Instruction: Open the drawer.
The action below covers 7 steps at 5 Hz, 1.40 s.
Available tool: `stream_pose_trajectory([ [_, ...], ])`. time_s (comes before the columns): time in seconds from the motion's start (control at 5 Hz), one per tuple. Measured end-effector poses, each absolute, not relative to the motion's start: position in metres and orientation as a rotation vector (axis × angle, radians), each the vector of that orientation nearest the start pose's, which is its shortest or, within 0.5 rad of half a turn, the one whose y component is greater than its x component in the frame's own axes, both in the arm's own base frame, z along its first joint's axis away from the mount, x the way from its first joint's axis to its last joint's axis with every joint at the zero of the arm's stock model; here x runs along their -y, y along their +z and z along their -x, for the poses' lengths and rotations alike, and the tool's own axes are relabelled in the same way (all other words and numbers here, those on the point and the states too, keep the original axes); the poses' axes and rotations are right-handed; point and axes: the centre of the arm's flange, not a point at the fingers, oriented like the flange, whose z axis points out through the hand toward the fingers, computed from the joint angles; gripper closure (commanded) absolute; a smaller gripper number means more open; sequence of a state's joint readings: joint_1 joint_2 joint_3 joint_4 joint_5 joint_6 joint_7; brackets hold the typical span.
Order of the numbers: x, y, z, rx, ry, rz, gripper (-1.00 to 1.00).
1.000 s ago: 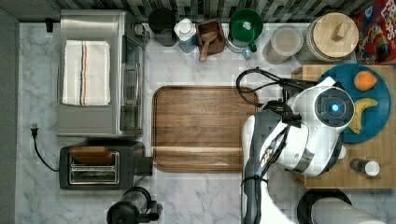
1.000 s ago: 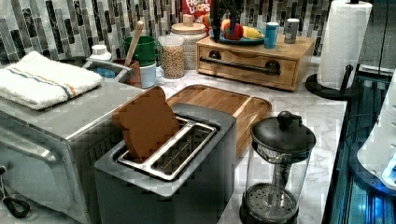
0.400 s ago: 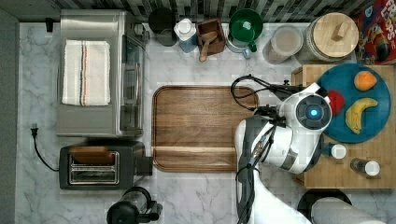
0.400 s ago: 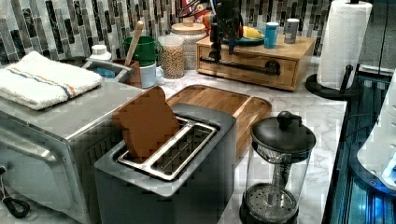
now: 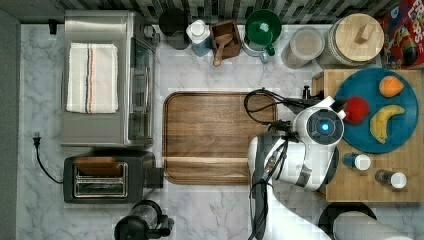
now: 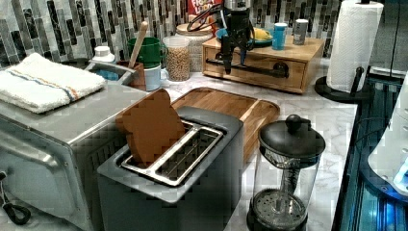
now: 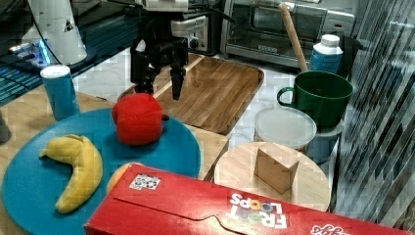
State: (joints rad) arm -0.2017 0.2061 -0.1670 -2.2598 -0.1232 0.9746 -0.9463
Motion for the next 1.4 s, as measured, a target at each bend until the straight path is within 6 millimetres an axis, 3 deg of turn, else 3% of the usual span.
stream_pose_trajectory([
  [0.4, 0.211, 0.274, -0.506, -0.132, -0.057, 3.299, -1.0],
  [0.8, 0.211, 0.241, -0.504, -0.264, -0.027, 3.219, -1.0],
  [1.4, 0.207, 0.241, -0.5, -0.325, 0.036, 3.231, -1.0],
])
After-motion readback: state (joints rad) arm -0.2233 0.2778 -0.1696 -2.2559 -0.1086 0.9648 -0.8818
